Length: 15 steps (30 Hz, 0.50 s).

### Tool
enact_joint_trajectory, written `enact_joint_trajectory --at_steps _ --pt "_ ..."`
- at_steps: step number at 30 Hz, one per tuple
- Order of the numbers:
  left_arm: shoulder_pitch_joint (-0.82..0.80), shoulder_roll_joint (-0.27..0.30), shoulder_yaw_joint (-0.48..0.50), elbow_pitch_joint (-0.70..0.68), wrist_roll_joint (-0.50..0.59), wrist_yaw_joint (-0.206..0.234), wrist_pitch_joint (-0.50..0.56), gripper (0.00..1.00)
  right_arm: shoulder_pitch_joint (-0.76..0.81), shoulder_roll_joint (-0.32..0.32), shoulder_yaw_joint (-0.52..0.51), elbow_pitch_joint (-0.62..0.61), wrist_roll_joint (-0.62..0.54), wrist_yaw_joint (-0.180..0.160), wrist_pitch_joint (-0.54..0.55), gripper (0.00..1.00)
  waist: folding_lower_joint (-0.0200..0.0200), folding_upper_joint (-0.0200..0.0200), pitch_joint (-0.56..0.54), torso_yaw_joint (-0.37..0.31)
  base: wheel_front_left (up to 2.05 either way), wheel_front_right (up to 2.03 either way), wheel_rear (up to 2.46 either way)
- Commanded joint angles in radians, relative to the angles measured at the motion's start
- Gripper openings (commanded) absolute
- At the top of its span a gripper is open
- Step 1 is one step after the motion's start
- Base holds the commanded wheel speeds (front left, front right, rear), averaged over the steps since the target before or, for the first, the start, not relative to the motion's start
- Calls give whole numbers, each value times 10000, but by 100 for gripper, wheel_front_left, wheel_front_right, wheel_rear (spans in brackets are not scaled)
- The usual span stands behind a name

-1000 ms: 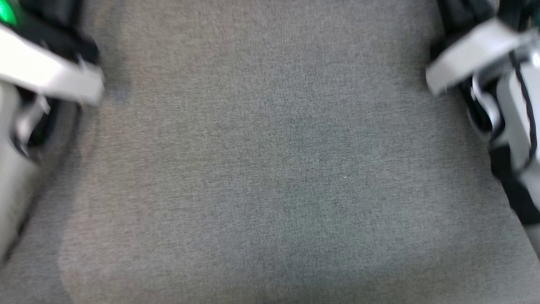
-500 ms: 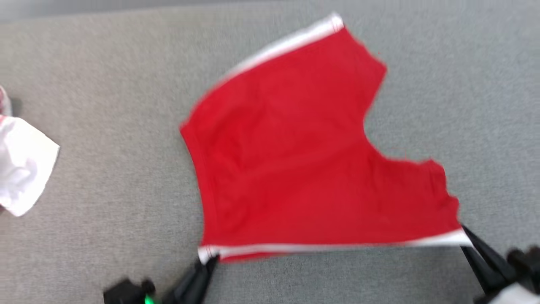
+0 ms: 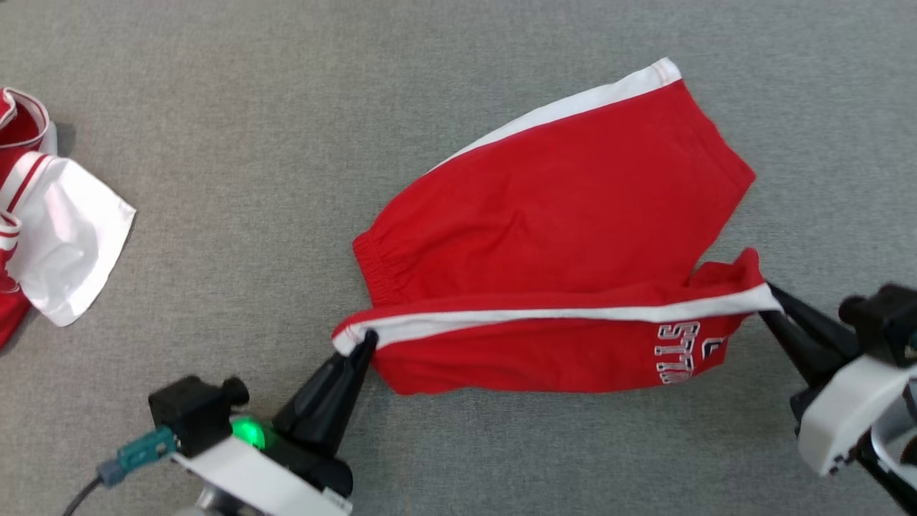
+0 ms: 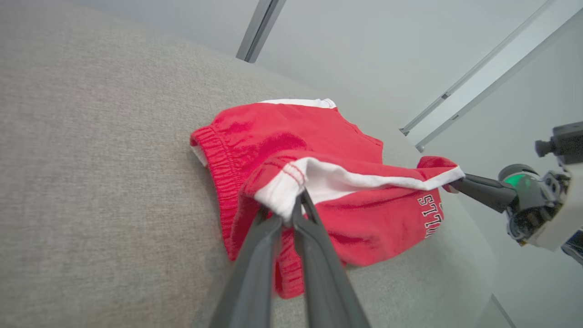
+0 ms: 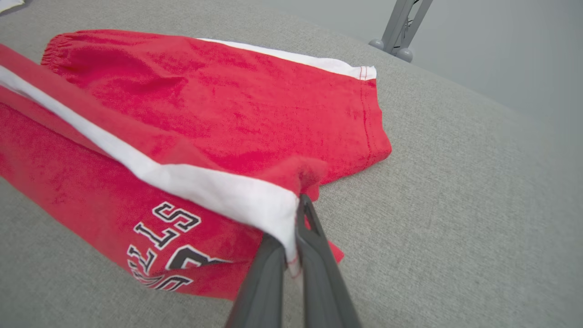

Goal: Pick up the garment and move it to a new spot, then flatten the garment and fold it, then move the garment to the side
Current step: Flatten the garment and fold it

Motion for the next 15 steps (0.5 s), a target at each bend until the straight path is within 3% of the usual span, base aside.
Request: enact_joint_trajectory --at_steps 1,7,15 --pt "-633 -38 124 86 -29 119 216 0 -836 -153 198 309 361 -3 278 0 0 0 475 511 0 0 0" --pt "-2232 -318 -44 632 566 315 591 0 -3109 -699 1069 1672 1150 -3 1082 0 0 0 644 913 0 0 0" --pt "-3214 -817 -336 1185 432 100 912 0 -5019 -1446 1777 2503 1678 -3 1644 0 0 0 603 1058 0 0 0"
